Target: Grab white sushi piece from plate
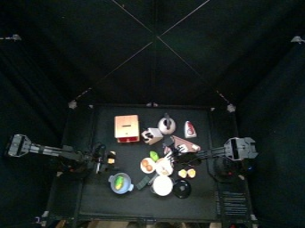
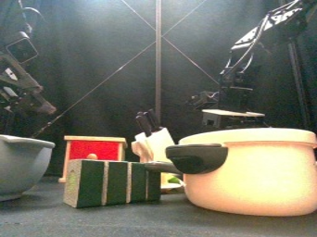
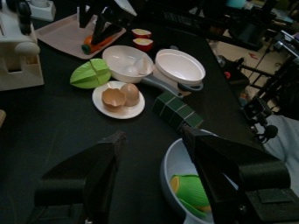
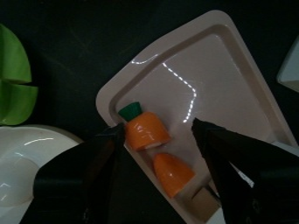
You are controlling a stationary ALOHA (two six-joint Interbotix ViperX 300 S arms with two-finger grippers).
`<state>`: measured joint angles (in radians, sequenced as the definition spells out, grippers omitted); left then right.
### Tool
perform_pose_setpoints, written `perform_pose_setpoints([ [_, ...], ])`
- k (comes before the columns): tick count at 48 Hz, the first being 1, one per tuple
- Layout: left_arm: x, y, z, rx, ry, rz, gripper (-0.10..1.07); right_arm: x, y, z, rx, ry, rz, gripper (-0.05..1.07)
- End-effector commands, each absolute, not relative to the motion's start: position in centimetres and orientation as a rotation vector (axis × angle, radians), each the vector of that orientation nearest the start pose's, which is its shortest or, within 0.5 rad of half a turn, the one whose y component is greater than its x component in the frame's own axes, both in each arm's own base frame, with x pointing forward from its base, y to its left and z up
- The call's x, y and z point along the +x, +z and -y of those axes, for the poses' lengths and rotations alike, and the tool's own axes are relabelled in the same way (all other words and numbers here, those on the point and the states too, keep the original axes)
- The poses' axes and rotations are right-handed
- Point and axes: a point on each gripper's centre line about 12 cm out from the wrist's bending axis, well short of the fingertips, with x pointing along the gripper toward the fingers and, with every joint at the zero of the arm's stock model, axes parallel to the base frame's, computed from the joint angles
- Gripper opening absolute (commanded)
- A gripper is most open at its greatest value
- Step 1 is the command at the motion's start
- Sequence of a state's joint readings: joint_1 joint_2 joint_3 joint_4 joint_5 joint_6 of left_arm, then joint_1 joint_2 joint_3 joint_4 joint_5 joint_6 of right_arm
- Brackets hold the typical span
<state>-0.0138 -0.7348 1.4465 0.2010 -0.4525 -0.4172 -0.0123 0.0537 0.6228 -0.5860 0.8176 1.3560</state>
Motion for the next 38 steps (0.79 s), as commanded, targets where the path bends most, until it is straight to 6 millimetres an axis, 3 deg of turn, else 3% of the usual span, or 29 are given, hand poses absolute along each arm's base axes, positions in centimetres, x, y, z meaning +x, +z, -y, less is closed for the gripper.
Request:
perform_pose_setpoints([
  [1,18.9,17.1,1.4,-0.243,-0.075,-0.251,0.91,33.2,14.2,4.9,0.506,-0.931,-1.052,0.94],
  [10,19.2,17.5,1.4,-0.246,-0.079,-0.239,0.91,32.9,15.9,3.5,0.503,-0.900,-1.031,0.94],
  [25,19.9,19.0,2.0,-0.254,-0.115,-0.185,0.91,31.0,18.5,-1.1,0.442,-0.825,-1.051,0.94],
  [38,20.2,19.6,2.1,-0.258,-0.121,-0.167,0.91,28.6,19.4,-2.5,0.409,-0.793,-1.057,0.94],
])
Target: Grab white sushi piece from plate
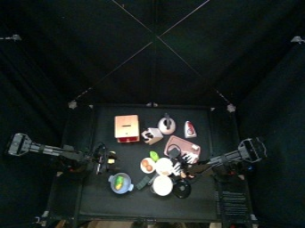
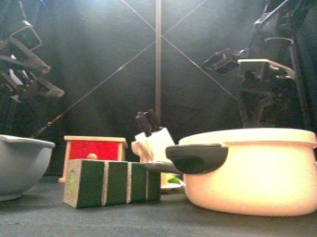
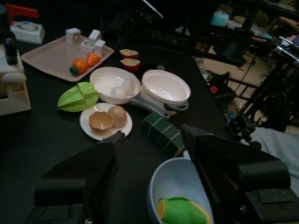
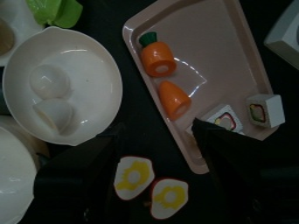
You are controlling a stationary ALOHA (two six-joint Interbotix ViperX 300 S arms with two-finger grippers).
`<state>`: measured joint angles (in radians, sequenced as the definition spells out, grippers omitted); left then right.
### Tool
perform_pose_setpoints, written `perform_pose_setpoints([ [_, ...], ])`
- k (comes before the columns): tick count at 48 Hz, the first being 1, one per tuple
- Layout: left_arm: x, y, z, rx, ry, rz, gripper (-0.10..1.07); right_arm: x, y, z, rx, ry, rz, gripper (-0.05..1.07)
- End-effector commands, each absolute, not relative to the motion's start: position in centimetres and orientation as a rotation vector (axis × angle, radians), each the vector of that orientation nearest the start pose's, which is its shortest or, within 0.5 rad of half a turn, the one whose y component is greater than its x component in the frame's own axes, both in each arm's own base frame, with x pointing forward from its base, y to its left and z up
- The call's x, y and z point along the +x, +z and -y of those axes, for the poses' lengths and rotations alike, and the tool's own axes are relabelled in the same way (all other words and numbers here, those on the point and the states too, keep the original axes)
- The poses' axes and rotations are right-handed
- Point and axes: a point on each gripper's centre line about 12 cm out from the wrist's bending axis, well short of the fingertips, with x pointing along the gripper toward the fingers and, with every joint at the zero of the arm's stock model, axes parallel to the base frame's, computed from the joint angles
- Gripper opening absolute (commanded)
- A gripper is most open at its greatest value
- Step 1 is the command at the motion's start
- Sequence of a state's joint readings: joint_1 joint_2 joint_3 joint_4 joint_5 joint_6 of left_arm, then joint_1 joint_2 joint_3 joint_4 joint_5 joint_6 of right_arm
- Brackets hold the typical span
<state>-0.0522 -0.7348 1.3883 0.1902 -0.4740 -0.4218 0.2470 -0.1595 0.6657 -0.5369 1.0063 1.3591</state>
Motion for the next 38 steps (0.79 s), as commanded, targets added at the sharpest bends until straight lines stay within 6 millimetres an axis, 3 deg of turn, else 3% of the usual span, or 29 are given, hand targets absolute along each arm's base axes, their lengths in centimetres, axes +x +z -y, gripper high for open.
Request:
perform_pose_setpoints([
  [1,20.2,19.6,2.1,-0.260,-0.119,-0.170,0.91,28.4,19.4,-2.7,0.413,-0.790,-1.058,0.94],
  [17,20.4,19.9,1.5,-0.331,-0.069,-0.156,0.91,23.9,20.3,-3.3,0.441,-0.775,-0.997,0.94],
  [38,20.9,20.8,0.8,-0.447,-0.004,-0.112,0.91,17.8,21.8,-0.5,0.510,-0.679,-0.857,0.94],
])
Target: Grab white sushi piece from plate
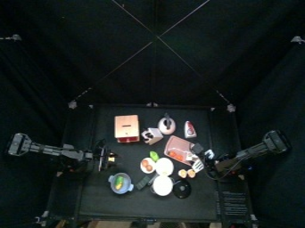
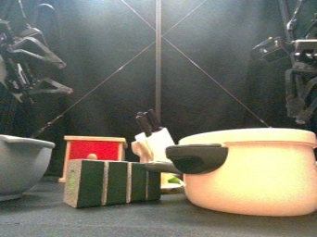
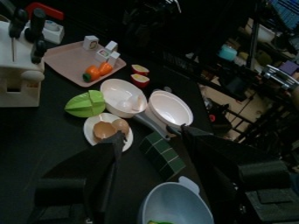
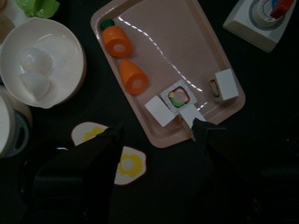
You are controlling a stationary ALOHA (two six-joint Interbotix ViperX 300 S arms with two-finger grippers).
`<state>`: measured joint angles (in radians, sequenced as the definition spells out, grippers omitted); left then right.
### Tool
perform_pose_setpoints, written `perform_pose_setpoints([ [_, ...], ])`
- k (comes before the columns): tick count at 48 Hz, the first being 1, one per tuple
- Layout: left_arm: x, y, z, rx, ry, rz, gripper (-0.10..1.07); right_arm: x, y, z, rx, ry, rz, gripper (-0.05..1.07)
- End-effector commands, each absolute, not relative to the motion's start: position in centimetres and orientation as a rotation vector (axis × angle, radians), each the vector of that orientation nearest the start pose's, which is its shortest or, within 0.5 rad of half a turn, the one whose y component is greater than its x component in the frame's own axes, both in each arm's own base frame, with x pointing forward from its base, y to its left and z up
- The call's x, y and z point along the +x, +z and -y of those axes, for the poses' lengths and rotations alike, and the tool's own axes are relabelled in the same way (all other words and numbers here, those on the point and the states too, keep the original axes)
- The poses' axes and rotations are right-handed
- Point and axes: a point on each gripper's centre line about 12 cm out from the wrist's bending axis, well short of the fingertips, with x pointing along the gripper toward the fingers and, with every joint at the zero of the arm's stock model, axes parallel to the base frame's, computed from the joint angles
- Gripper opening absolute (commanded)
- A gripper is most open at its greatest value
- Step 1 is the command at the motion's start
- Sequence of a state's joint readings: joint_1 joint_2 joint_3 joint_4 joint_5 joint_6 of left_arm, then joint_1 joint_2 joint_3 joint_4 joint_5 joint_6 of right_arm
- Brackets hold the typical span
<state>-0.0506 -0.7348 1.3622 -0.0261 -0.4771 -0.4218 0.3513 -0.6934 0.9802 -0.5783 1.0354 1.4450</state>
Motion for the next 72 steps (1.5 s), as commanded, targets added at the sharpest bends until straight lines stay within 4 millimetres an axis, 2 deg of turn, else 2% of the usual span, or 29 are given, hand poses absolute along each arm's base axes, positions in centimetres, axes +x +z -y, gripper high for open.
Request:
perform_pose_setpoints([
  [1,20.9,20.9,0.7,-0.450,-0.003,-0.106,0.91,17.6,21.8,-0.4,0.514,-0.675,-0.851,0.94],
  [11,21.0,21.7,0.5,-0.459,-0.001,-0.044,0.91,16.5,21.8,0.1,0.521,-0.663,-0.823,0.94],
  [21,21.2,22.9,0.1,-0.455,-0.002,0.039,0.91,16.0,20.3,0.3,0.506,-0.683,-0.856,0.94],
  [27,21.3,23.0,-0.2,-0.456,0.013,0.052,0.91,15.6,19.4,0.2,0.536,-0.703,-0.906,0.94],
  [41,21.6,23.5,-1.2,-0.451,0.054,0.074,0.91,15.7,19.6,-0.1,0.586,-0.711,-0.928,0.94],
  [60,21.7,23.7,-1.0,-0.405,0.036,0.074,0.91,15.8,19.3,3.6,0.595,-0.882,-0.844,0.94],
  [66,21.7,23.8,-1.0,-0.401,0.034,0.075,0.91,16.3,18.3,4.4,0.639,-0.891,-0.824,0.94],
  [72,21.8,23.8,-1.0,-0.403,0.035,0.076,0.91,16.7,16.5,5.1,0.662,-0.890,-0.828,0.94],
])
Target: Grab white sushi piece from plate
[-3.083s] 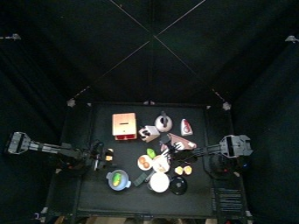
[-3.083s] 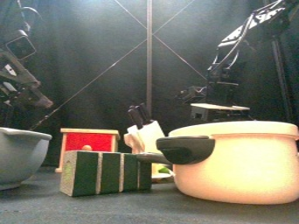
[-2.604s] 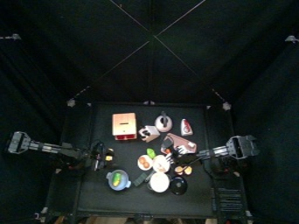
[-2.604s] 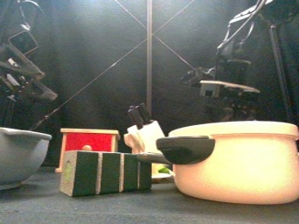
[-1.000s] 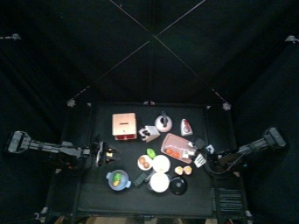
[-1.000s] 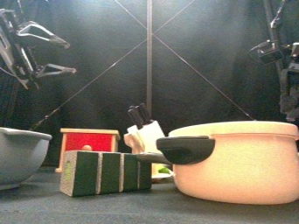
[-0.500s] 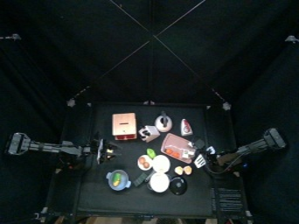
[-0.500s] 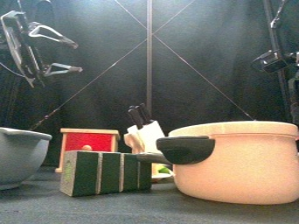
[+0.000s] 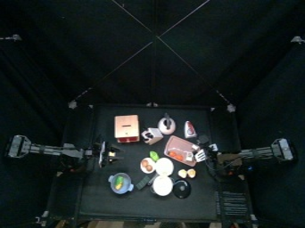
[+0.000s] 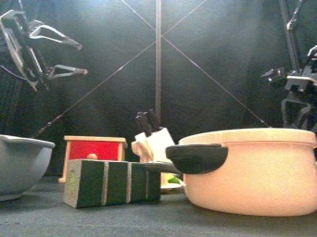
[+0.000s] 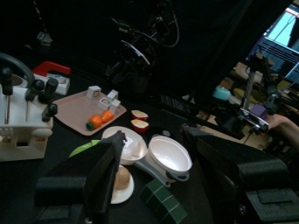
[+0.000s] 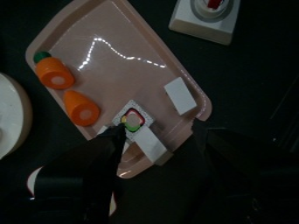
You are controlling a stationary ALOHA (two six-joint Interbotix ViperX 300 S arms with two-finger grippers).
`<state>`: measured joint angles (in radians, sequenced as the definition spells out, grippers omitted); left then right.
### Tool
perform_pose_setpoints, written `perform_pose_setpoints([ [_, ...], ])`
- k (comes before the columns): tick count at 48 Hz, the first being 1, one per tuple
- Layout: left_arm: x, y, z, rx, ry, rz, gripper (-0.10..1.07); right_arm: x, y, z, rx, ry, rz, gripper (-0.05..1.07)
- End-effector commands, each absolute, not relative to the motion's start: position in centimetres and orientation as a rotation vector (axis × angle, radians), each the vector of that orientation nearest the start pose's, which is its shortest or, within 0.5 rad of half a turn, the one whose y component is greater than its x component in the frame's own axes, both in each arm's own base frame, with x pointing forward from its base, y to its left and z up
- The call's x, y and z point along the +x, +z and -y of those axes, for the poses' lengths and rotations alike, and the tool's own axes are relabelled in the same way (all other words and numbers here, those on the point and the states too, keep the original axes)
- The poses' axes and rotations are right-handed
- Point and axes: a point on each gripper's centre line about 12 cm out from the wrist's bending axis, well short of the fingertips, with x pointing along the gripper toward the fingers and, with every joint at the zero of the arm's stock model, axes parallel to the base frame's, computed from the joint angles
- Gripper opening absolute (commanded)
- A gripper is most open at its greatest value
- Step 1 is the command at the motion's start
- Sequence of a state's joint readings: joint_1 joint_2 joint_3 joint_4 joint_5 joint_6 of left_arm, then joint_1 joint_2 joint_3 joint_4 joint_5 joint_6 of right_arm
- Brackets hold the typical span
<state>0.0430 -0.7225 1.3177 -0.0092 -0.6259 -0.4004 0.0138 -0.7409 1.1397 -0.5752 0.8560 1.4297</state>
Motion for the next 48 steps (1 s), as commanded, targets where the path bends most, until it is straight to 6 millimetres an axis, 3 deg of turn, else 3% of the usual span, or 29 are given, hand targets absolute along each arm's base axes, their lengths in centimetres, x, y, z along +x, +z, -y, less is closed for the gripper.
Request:
perform_pose_setpoints([
  [1,21.8,23.8,-1.0,-0.403,0.035,0.076,0.91,16.7,16.3,5.2,0.665,-0.894,-0.831,0.94],
  [23,21.7,23.7,-1.5,-0.400,0.056,0.076,0.91,15.2,13.8,7.5,0.715,-0.985,-0.824,0.93],
  [48,21.6,23.5,-1.7,-0.402,0.066,0.073,0.91,15.6,11.6,8.4,0.742,-0.960,-0.831,0.91],
])
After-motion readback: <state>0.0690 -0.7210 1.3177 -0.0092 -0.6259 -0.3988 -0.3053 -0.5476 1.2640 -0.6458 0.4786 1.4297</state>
